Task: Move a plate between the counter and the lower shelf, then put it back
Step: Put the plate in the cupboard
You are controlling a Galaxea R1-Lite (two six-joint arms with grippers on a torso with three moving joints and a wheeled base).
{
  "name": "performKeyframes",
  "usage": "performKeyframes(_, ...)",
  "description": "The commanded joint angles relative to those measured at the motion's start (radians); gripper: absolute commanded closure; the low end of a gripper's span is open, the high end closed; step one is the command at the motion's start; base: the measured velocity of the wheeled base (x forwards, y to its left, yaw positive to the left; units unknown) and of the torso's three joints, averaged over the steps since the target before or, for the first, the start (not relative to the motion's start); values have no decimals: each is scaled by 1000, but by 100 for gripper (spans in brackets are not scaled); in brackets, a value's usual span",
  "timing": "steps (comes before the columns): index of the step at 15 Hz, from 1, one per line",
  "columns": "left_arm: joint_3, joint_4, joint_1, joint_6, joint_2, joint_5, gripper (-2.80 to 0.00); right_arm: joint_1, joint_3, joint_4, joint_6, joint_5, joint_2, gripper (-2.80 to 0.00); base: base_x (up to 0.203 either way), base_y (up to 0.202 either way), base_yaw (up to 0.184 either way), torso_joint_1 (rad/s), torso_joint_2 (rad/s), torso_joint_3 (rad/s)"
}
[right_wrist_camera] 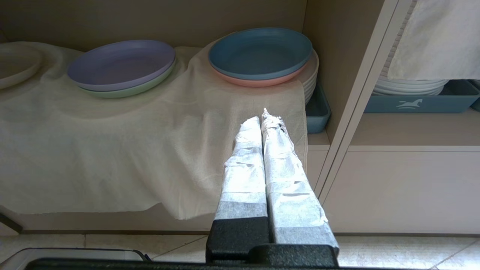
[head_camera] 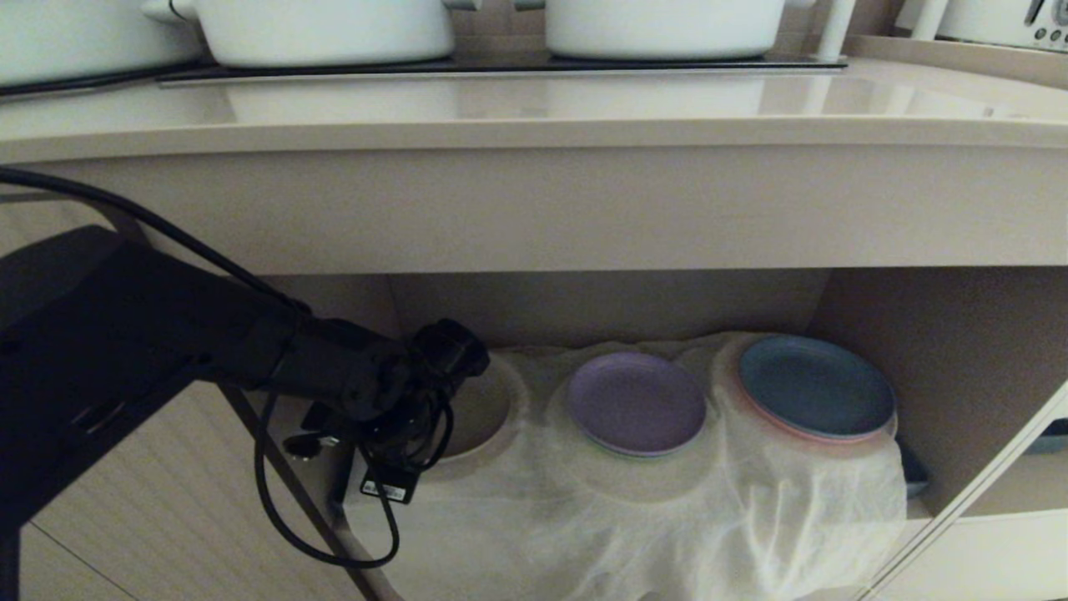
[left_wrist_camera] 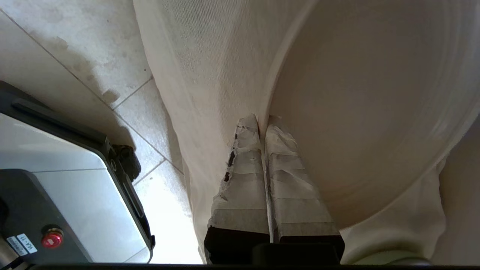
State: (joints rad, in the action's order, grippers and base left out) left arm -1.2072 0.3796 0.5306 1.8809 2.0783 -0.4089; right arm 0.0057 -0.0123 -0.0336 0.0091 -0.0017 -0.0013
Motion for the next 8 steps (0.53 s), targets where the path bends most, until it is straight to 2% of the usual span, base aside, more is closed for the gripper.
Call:
performKeyframes(1, -3, 1, 1, 11, -1, -2, 0, 0, 0, 0, 0, 0, 1, 0, 0, 0, 0, 0, 0, 0)
performKeyframes(3, -11, -4, 2, 11, -3, 1, 0, 0, 0, 0, 0, 0, 1, 0, 0, 0, 0, 0, 0, 0)
performKeyframes(4, -11, -5, 4, 11, -3, 5, -280, 1, 0, 0, 0, 0, 1, 0, 0, 0, 0, 0, 0, 0)
performKeyframes(8, -19, -5, 5, 11, -1, 16, -280, 1, 0, 0, 1, 0, 1, 0, 0, 0, 0, 0, 0, 0)
